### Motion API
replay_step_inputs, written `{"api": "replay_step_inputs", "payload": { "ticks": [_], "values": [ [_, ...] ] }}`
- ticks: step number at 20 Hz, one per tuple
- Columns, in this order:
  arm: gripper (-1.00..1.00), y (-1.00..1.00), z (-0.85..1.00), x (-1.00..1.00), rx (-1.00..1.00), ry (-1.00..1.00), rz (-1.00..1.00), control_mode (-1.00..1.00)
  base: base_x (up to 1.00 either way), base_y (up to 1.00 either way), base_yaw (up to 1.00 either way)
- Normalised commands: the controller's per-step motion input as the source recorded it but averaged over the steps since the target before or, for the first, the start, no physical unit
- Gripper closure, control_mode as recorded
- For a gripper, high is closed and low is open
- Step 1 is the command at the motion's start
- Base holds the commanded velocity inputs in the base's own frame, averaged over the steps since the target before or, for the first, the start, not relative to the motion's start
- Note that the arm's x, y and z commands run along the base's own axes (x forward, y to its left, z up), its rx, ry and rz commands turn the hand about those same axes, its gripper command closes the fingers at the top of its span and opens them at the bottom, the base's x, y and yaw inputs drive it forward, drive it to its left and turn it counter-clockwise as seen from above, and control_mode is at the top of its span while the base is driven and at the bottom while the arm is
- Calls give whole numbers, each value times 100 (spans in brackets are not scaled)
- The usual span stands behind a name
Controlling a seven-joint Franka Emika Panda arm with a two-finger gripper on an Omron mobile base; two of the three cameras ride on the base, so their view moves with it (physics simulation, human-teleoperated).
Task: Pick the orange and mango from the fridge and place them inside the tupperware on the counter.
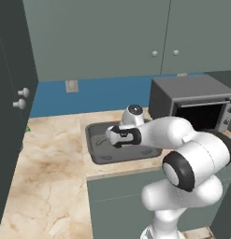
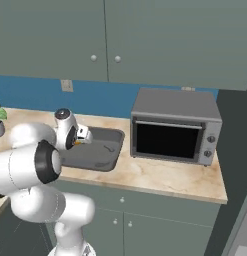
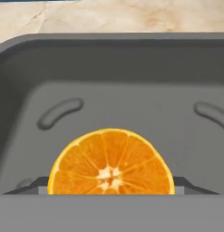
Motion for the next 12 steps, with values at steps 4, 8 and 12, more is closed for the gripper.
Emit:
{"api": "replay_step_inputs", "payload": {
  "ticks": [4,8,12],
  "values": [
    [100,12,-31,43,0,0,2,-100,0,0,0],
    [100,5,-32,44,0,0,0,-100,0,0,0],
    [100,8,-32,36,0,0,0,-100,0,0,0]
  ]
}}
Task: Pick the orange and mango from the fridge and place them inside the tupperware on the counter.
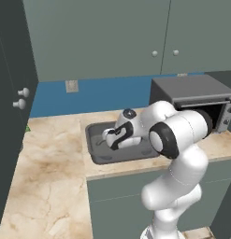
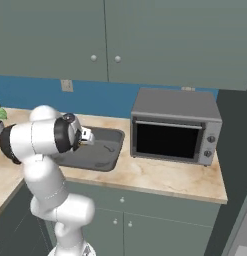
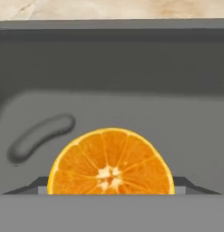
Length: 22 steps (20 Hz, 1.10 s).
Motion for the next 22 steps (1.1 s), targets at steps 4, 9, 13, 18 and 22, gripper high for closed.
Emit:
{"api": "replay_step_inputs", "payload": {
  "ticks": [4,9,13,18,22],
  "values": [
    [100,11,-33,35,0,0,0,-100,0,0,0],
    [-100,4,-2,9,0,-2,0,-100,0,0,0],
    [-100,0,53,-14,0,-14,0,-100,0,0,0],
    [-100,-2,62,-10,0,-12,0,-100,0,0,0],
    [-100,-6,34,-3,0,-1,0,-100,0,0,0]
  ]
}}
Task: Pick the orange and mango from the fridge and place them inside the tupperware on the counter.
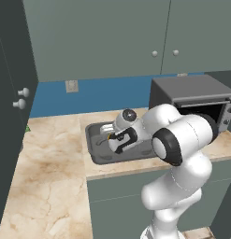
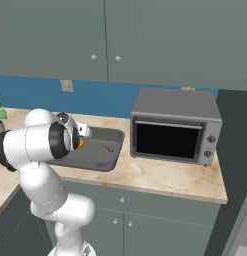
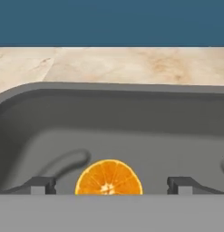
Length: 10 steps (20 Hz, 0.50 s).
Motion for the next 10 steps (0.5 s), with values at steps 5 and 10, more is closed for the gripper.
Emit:
{"api": "replay_step_inputs", "payload": {
  "ticks": [5,10],
  "values": [
    [-100,-59,35,-66,0,0,0,-100,0,0,0],
    [-100,-96,52,-100,1,0,0,-100,0,0,0]
  ]
}}
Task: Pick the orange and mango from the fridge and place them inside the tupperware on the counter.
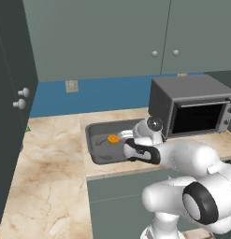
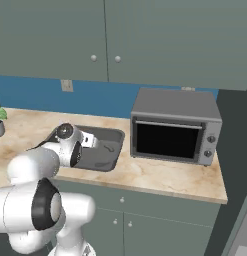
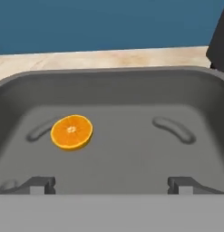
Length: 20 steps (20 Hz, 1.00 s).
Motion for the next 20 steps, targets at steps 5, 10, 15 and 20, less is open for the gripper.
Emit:
{"api": "replay_step_inputs", "payload": {
  "ticks": [5,10,15,20],
  "values": [
    [-100,-64,93,-95,1,0,0,-100,0,0,0],
    [-100,-23,97,-85,0,11,0,-100,0,0,0],
    [-100,-10,69,-81,0,25,0,-100,0,0,0],
    [-100,-18,96,-71,0,9,0,-100,0,0,0]
  ]
}}
